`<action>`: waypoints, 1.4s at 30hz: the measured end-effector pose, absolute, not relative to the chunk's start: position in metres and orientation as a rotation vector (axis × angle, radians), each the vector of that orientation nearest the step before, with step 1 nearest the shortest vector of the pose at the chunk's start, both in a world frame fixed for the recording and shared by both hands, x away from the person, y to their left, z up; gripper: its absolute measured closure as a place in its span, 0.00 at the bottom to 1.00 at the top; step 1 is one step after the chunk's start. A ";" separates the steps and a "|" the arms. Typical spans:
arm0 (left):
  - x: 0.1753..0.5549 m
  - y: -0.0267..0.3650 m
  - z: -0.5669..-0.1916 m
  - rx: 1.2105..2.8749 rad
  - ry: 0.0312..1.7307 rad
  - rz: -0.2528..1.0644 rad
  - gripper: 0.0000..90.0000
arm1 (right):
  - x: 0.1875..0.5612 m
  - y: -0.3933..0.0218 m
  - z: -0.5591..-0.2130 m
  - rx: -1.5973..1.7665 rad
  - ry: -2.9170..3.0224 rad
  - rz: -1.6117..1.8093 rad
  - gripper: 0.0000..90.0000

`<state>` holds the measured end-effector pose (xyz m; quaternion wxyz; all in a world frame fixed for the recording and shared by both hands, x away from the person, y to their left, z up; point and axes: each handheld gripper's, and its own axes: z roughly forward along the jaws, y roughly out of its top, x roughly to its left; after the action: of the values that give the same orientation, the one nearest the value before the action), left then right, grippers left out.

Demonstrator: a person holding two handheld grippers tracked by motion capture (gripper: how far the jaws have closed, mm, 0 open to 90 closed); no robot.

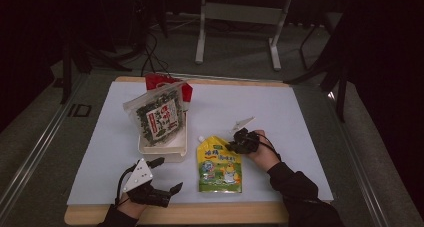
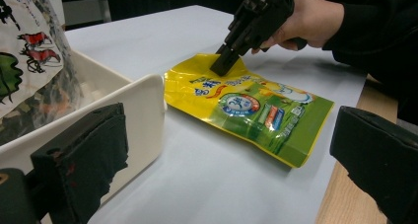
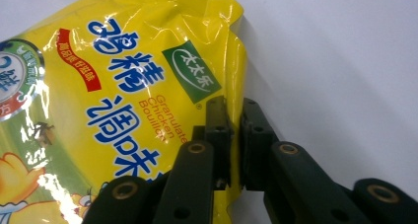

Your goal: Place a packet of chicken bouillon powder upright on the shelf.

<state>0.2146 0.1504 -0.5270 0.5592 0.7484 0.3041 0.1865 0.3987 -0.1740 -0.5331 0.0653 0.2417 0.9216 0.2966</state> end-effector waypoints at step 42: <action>0.263 0.103 -0.485 1.873 0.712 0.248 0.21 | 0.333 -0.185 -0.431 0.396 2.598 1.254 0.97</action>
<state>0.2626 0.1029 -0.4853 0.5321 0.7854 0.2985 0.1041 0.3330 -0.1847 -0.4305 0.1145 0.1353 0.8863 0.4279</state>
